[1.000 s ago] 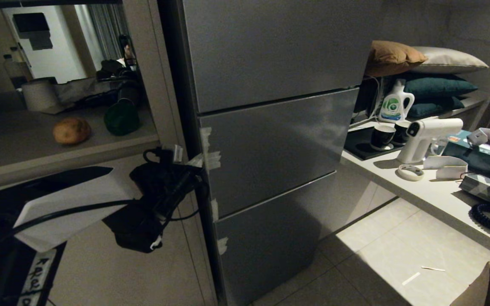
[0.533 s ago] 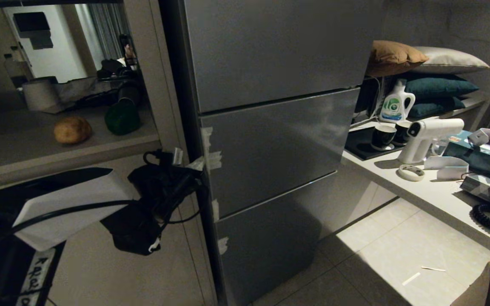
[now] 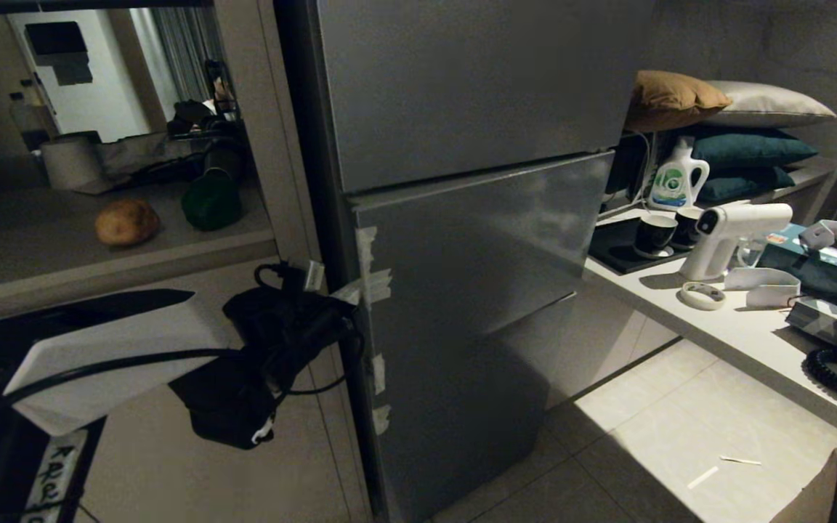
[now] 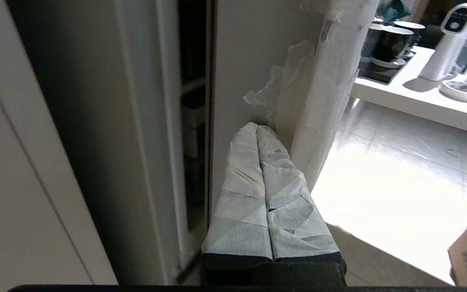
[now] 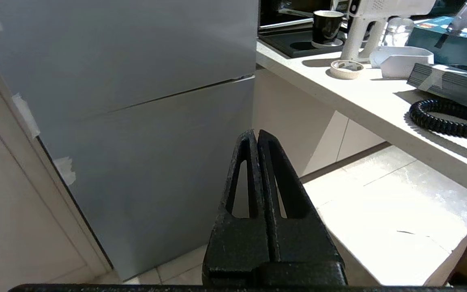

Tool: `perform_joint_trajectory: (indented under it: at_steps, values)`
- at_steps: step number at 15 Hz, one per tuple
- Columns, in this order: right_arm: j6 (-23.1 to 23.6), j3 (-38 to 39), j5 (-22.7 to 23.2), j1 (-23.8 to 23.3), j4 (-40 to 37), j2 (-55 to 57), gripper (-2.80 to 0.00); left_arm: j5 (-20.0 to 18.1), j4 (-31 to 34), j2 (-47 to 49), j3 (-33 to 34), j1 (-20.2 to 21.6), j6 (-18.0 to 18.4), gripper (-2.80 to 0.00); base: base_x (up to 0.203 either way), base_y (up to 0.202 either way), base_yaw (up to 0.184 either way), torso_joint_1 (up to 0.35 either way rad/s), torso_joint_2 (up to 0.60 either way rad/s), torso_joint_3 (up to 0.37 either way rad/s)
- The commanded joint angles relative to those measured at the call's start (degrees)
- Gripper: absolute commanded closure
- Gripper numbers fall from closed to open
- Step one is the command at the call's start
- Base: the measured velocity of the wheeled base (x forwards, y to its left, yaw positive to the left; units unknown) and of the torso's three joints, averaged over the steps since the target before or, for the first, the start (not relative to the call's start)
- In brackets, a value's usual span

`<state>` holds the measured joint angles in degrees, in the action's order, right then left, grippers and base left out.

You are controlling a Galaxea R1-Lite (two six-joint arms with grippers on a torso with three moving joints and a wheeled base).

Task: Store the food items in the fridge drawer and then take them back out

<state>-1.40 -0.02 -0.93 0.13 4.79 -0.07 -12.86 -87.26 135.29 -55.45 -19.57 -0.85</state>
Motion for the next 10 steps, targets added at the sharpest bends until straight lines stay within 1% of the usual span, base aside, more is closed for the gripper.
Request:
perform_joint_trajectory:
  at_steps: [1, 8, 9, 10]
  values:
    - [0.0, 1.78, 0.05, 0.04, 0.04, 0.07, 0.0, -0.29, -0.4, -0.97, 1.13, -0.39, -0.03, 0.0, 0.0, 0.0, 0.0, 0.0, 0.0, 0.0]
    - [0.0, 1.78, 0.04, -0.03, 0.04, 0.06, 0.0, -2.71, -0.4, -7.74, 12.39, -2.14, -0.11, 0.0, 0.0, 0.0, 0.0, 0.0, 0.0, 0.0]
    - [0.0, 1.78, -0.02, 0.04, 0.04, 0.07, 0.0, -2.78, -0.4, -8.32, 13.15, -2.65, -0.13, 0.0, 0.0, 0.0, 0.0, 0.0, 0.0, 0.0]
    - [0.0, 1.78, 0.04, 0.04, 0.04, 0.07, 0.0, -2.78, -0.4, -9.35, 14.36, -4.11, -0.17, 0.0, 0.0, 0.0, 0.0, 0.0, 0.0, 0.0]
